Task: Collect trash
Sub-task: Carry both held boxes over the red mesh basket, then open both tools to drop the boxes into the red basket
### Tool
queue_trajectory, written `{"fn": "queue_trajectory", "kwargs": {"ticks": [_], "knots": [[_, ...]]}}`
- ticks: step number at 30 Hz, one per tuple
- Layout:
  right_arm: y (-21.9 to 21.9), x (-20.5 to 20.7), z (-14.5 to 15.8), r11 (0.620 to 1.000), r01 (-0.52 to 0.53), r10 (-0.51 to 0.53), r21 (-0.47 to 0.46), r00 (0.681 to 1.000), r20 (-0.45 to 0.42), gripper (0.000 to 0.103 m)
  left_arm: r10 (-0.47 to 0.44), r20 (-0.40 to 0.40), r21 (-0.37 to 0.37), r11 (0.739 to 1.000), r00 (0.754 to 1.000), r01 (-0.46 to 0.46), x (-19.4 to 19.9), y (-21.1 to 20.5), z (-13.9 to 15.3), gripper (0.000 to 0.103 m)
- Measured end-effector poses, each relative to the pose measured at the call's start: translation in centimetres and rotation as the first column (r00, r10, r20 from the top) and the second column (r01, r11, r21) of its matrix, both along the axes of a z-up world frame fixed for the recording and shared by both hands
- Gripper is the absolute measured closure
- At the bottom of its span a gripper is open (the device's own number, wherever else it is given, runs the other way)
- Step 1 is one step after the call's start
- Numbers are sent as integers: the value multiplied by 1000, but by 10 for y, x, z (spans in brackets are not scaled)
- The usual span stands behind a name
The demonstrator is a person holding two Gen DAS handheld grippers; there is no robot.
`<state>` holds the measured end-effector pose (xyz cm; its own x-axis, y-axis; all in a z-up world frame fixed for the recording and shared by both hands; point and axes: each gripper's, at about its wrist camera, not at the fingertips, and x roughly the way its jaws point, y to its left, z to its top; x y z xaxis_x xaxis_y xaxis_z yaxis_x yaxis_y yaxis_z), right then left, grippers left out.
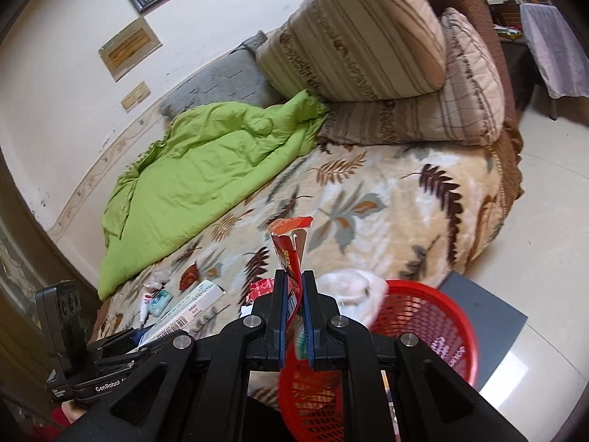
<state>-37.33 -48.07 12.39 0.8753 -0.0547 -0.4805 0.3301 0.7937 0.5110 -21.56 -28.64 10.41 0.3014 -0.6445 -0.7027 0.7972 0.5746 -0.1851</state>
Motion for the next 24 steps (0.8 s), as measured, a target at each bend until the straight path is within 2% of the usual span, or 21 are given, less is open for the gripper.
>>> {"fn": "queue_trajectory", "kwargs": {"ticks": [7, 19, 24], "knots": [[-16, -17, -12, 998, 29, -29, 58, 1000, 0, 95, -69, -43, 25, 997, 997, 70, -14, -33, -10, 51], [-18, -26, -6, 998, 38, -38, 50, 999, 17, 95, -152, -66, 48, 987, 986, 155, -35, -69, -19, 51], [-19, -27, -5, 998, 48, -49, 46, 999, 16, 94, -177, -64, 50, 982, 982, 180, -37, -81, -16, 42]]}}
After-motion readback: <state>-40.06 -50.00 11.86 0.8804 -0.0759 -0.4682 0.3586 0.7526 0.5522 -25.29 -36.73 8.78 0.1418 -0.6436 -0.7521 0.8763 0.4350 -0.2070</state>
